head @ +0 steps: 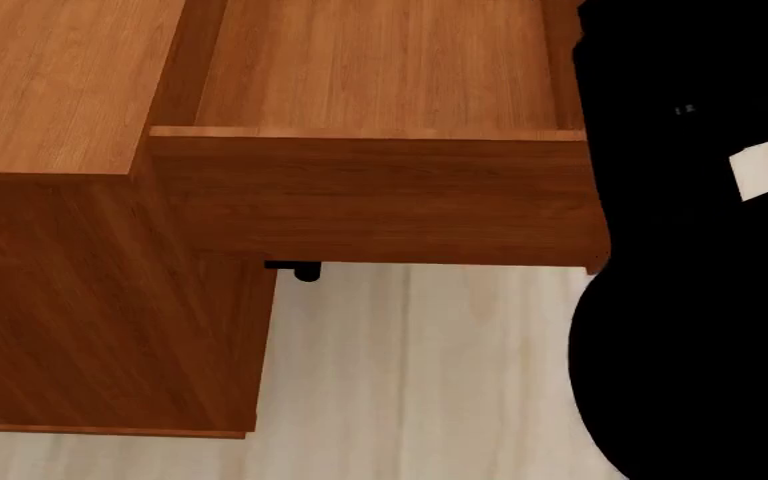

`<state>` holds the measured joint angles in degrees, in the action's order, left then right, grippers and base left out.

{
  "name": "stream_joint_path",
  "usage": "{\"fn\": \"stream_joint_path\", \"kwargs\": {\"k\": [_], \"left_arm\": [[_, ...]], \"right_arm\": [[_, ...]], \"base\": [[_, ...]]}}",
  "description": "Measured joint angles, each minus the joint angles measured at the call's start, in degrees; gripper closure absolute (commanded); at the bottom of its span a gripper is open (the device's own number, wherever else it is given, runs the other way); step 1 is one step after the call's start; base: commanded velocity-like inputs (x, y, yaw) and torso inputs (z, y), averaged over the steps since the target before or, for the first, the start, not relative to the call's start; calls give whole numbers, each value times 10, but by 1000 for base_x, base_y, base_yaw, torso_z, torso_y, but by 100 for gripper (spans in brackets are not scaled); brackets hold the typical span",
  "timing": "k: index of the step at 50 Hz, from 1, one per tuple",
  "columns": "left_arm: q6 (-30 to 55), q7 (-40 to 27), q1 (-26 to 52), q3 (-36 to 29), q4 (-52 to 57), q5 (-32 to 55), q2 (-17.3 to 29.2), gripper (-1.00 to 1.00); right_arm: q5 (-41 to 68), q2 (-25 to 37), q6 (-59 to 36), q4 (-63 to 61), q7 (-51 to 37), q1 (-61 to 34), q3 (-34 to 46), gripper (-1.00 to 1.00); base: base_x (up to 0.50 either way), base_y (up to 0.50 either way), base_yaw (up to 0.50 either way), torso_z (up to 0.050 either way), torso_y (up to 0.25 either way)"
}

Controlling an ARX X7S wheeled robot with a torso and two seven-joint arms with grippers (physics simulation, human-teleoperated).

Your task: Close the bottom drawer of the cabinet and open the top drawer.

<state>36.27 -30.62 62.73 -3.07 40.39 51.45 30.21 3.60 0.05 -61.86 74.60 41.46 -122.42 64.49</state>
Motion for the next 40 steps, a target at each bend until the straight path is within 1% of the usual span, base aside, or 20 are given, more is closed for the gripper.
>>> {"fn": "stream_joint_path", "kwargs": {"k": [10, 29, 33, 40], "left_arm": [[5, -6, 10, -1, 2, 8, 1, -100], [16, -16, 32, -3, 5, 23, 2, -100], [16, -17, 35, -5, 5, 23, 1, -100], [16, -17, 40, -7, 4, 25, 1, -100]], "right_arm": [[-5, 3, 1, 2, -3, -29, 12, -100], [-17, 32, -7, -2, -11, -81, -14, -100], [-17, 52, -30, -36, -14, -85, -21, -100], [-17, 104, -98, -141, -22, -80, -37, -100]], "base": [[0, 0, 0, 0, 0], [0, 0, 0, 0, 0], [0, 0, 0, 0, 0], [0, 0, 0, 0, 0]]}}
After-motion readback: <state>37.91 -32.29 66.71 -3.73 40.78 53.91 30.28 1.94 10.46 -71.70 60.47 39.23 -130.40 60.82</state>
